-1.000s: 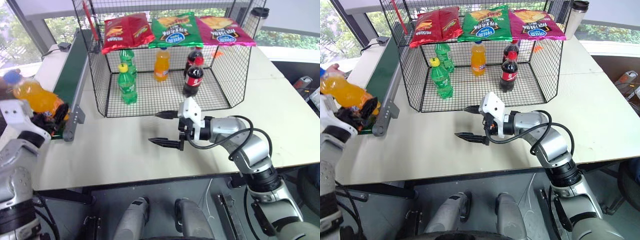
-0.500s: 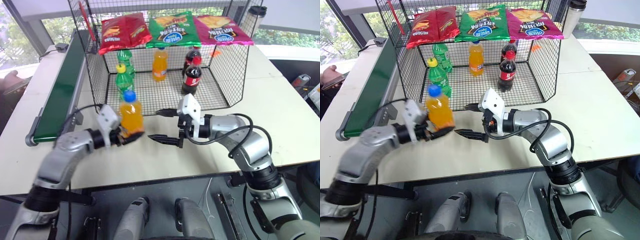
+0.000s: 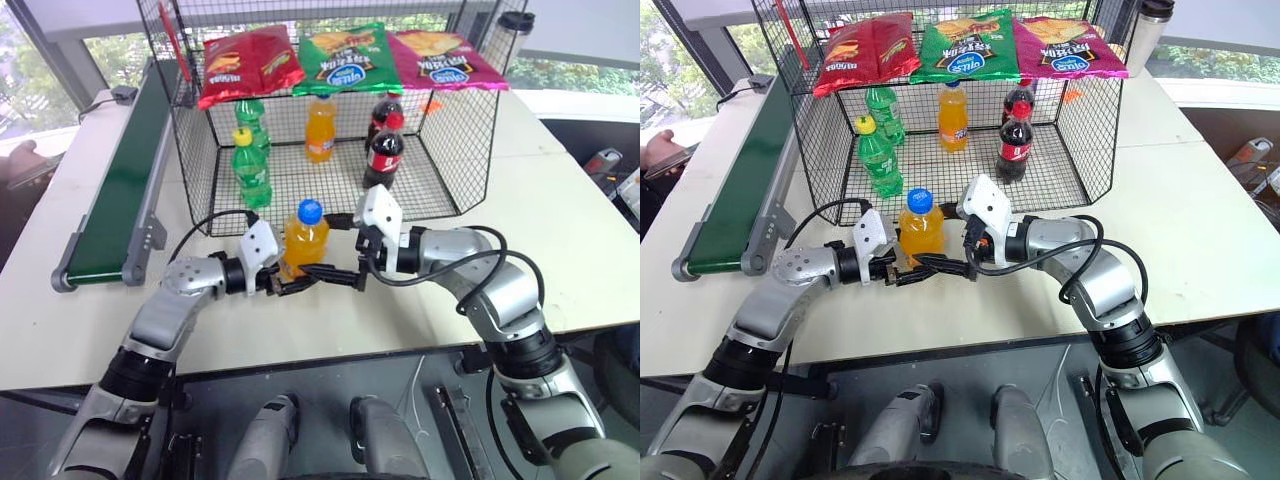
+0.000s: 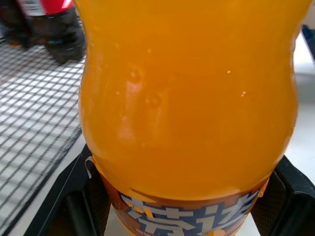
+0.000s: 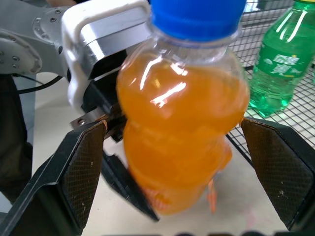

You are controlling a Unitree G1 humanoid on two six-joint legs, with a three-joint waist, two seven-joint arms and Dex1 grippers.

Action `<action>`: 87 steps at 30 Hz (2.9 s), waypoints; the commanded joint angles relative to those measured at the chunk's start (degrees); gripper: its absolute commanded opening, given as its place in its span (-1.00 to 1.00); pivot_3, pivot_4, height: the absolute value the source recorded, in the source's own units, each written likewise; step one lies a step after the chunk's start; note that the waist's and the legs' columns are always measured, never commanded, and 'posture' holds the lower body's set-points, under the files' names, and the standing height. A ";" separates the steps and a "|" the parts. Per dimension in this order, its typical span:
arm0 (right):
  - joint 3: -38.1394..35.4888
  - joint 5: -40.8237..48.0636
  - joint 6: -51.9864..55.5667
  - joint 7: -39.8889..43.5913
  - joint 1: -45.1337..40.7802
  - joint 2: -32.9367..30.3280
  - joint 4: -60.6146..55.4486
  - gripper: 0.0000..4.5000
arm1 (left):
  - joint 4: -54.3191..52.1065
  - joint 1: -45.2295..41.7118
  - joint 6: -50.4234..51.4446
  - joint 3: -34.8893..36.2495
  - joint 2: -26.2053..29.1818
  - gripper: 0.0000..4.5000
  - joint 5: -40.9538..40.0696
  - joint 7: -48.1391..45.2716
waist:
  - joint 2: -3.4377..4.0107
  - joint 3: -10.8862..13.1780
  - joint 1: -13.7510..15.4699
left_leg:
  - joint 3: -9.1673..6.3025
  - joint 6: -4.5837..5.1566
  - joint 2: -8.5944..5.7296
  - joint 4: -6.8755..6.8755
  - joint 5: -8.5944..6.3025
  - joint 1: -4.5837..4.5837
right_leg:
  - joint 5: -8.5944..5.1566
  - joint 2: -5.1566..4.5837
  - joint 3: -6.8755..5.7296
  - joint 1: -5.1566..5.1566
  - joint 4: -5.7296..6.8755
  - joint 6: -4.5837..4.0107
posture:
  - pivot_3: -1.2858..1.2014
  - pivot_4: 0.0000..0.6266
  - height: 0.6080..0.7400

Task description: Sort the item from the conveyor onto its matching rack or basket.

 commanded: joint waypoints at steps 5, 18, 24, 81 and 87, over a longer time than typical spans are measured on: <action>-1.55 0.20 -0.89 -1.39 -0.88 0.63 -1.33 1.00 | -2.38 -0.75 -1.33 0.96 -0.44 0.32 -0.04 -0.72 | 0.00 0.00 0.11 | 0.00 0.01 0.00 0.02 0.00 0.00 | 0.00 0.00 0.00 0.01 0.00 0.00 | 0.03 -0.52 0.98; -1.96 1.11 0.06 -2.32 -1.47 0.79 -2.12 -0.06 | -3.16 0.04 0.22 1.13 -0.65 0.32 0.01 0.25 | 0.00 0.00 0.11 | -0.01 0.01 0.00 0.03 0.01 0.00 | 0.01 0.01 -0.01 0.01 0.01 0.02 | 0.03 -0.52 0.98; -1.78 0.95 0.36 -2.59 -1.76 0.86 -2.15 -0.06 | -2.64 -0.28 0.41 1.05 -0.75 0.98 -0.12 -0.02 | 0.00 0.00 0.11 | 0.00 0.02 0.00 0.05 0.01 0.00 | 0.01 0.01 -0.01 0.01 0.02 0.02 | 0.03 -0.52 0.98; -10.62 -16.28 -36.10 -25.40 -30.32 20.35 63.59 0.99 | -12.65 10.47 5.82 14.13 -5.35 1.00 4.77 25.14 | 0.07 0.02 -0.34 | 0.08 0.00 0.00 0.06 0.03 0.07 | 0.19 0.35 0.14 -0.04 0.13 0.18 | 0.03 -0.52 0.98; -10.58 -16.37 -35.48 -24.58 -29.30 20.46 60.75 0.99 | -12.10 10.37 5.58 14.19 -5.32 1.00 4.79 24.98 | 0.08 0.01 -0.38 | 0.08 -0.01 0.01 0.06 0.04 0.11 | 0.20 0.36 0.15 -0.02 0.16 0.17 | 0.03 -0.52 0.98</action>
